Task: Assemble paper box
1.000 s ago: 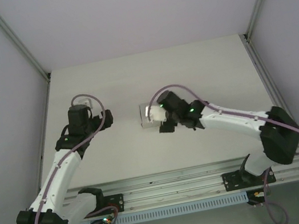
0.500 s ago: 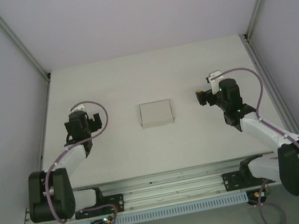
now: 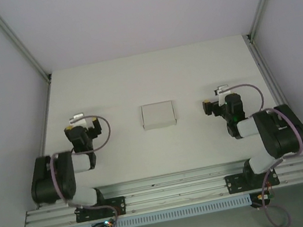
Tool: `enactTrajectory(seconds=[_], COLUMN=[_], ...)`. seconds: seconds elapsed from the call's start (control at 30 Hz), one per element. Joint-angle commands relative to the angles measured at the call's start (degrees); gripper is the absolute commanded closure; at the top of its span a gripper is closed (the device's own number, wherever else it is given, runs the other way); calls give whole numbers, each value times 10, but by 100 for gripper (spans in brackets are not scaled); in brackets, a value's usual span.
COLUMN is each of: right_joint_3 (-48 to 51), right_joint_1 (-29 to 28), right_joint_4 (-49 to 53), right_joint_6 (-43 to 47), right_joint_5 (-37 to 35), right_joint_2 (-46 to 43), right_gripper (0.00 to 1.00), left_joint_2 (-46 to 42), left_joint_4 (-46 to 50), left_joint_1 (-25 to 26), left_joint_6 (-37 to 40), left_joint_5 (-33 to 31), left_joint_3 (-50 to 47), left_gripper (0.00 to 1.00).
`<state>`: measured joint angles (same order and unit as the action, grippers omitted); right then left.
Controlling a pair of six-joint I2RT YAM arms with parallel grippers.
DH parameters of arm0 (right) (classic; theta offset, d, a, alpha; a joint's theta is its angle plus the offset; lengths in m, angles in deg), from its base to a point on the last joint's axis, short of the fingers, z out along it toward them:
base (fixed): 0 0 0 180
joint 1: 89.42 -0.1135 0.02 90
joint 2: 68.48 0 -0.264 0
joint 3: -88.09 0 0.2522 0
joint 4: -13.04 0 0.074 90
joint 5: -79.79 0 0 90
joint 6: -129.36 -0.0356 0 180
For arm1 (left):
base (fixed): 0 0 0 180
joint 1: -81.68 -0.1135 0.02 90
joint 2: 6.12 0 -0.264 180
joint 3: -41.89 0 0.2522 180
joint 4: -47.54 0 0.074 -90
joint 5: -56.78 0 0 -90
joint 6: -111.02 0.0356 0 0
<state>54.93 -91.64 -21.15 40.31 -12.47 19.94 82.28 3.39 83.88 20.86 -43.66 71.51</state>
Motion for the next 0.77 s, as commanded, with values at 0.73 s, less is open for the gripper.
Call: enactTrajectory(seconds=[0.73], right_joint_3=[-36], right_joint_1=[18], right_joint_4=[-39], right_joint_6=[-25], right_joint_5=[5], right_joint_2=[1], right_gripper=[0], left_joint_2=[16], left_joint_4=[22], left_joint_1=[-7], left_joint_6=[2], left_joint_5=[-10], left_joint_3=[53], left_gripper=[0])
